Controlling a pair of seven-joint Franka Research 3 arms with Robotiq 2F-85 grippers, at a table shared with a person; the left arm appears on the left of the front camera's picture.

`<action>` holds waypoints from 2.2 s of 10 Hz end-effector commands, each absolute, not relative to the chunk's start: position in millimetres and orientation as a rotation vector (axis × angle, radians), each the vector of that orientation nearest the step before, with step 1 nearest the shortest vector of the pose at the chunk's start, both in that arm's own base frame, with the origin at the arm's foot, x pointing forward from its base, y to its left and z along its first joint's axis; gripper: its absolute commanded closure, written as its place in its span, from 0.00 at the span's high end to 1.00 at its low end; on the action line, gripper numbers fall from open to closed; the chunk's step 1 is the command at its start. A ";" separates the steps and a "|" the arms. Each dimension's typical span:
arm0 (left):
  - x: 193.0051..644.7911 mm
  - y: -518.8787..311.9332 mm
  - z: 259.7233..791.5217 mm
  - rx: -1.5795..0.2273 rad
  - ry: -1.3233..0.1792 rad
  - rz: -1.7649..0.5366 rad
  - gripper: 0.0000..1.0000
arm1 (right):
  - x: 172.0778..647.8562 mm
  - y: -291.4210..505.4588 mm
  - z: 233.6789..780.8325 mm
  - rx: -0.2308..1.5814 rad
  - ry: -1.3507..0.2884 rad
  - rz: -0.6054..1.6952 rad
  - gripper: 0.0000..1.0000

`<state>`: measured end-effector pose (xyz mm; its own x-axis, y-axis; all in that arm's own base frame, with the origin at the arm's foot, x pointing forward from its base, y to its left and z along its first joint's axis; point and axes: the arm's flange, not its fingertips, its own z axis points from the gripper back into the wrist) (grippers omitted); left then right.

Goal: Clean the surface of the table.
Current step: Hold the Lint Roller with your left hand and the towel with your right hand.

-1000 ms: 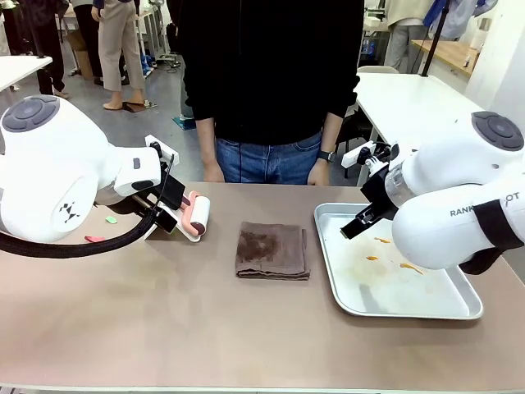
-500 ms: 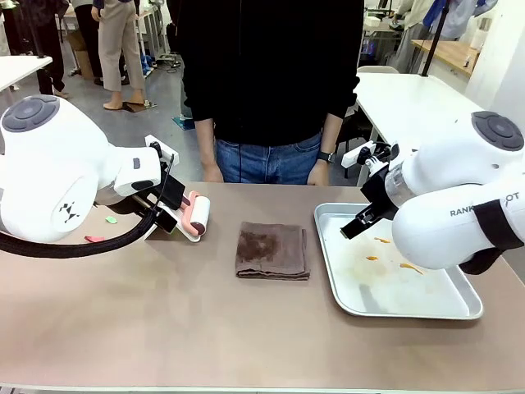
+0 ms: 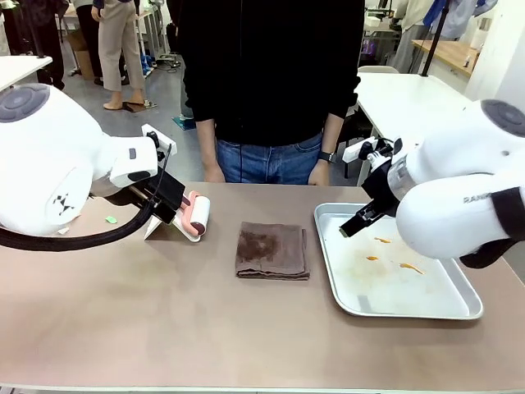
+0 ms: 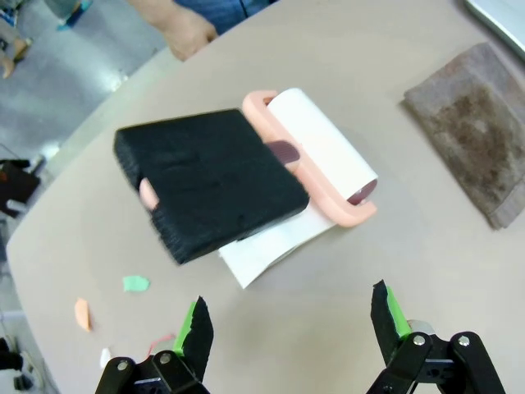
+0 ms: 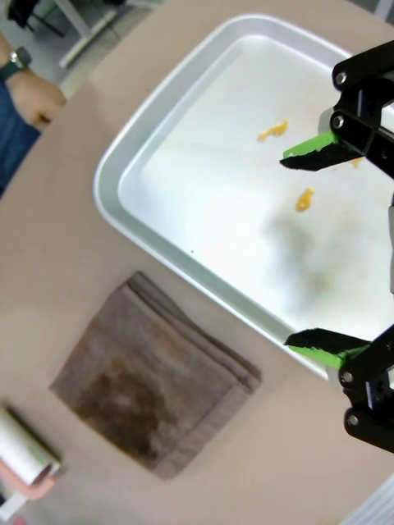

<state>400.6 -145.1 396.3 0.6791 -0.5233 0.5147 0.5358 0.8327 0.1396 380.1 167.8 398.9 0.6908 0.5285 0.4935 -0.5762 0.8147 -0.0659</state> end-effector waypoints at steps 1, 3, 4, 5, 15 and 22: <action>384.5 -120.5 428.9 -0.076 -0.490 -0.517 1.00 | 352.6 141.2 438.4 0.144 -0.473 0.528 1.00; 373.3 -93.6 470.3 -0.240 -0.501 -0.411 1.00 | 324.3 115.2 475.0 0.297 -0.421 0.399 1.00; 370.5 -69.5 489.7 -0.353 -0.542 -0.389 1.00 | 308.7 92.2 489.6 0.395 -0.450 0.373 1.00; 366.7 -37.0 507.0 -0.483 -0.560 -0.344 1.00 | 288.7 59.5 501.4 0.495 -0.478 0.355 1.00; 328.1 188.1 436.6 -1.199 -0.612 -0.015 1.00 | 238.5 -220.9 459.4 1.238 -0.695 -0.148 1.00; 314.6 196.9 421.3 -1.218 -0.648 0.111 1.00 | 230.9 -230.9 440.2 1.247 -0.682 -0.229 1.00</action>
